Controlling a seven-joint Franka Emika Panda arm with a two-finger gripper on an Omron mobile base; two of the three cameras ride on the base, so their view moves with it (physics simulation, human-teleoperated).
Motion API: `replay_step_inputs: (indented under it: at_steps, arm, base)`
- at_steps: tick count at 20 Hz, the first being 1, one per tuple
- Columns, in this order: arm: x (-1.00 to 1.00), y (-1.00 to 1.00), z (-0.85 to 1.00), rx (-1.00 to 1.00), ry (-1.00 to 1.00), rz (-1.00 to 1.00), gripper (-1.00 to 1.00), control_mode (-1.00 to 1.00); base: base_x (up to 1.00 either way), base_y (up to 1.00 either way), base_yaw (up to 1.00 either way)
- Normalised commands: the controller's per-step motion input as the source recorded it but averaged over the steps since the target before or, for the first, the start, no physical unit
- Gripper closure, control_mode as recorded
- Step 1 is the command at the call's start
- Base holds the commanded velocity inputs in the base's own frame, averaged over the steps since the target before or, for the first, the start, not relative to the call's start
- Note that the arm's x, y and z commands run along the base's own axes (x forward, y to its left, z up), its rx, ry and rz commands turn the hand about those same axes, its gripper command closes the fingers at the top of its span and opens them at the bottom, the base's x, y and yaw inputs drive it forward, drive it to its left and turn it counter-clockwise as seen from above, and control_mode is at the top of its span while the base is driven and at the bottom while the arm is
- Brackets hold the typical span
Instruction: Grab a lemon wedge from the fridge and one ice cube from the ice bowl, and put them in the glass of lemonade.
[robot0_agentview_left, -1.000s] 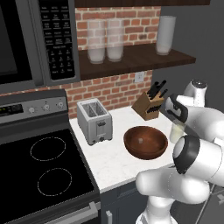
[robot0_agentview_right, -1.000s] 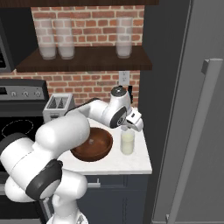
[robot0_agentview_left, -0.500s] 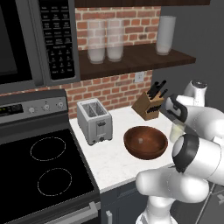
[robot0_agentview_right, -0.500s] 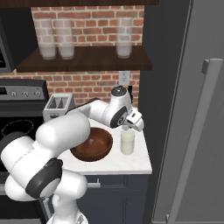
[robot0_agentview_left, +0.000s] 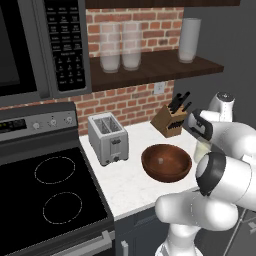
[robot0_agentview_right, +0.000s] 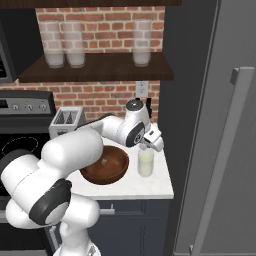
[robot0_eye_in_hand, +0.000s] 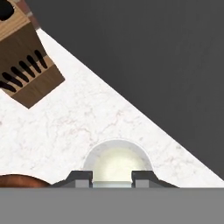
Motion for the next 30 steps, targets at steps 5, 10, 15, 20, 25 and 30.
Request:
replay_step_inputs:
  at_steps: [5, 10, 15, 20, 25, 30]
  arm:
    - [0.0, 0.0, -0.08, 0.0, 0.0, -0.04, 1.0, -1.0]
    - [0.06, 0.0, 0.0, 0.0, 0.0, -0.02, 1.0, -1.0]
    - [0.11, 0.0, 0.0, 0.0, 0.0, -0.01, 1.0, -1.0]
    - [0.03, -0.03, 0.0, 0.0, 0.0, 0.0, 1.0, -1.0]
    - [0.0, -0.09, 0.0, 0.0, 0.0, 0.0, 1.0, -1.0]
    - [0.0, 0.0, -0.1, 0.0, 0.0, 0.0, 1.0, -1.0]
  base:
    - [0.0, 0.0, 0.0]
    - [0.0, 0.0, 0.0]
    - [0.0, 0.0, 0.0]
    - [0.0, 0.0, 0.0]
    - [0.0, 0.0, 0.0]
    - [0.0, 0.0, 0.0]
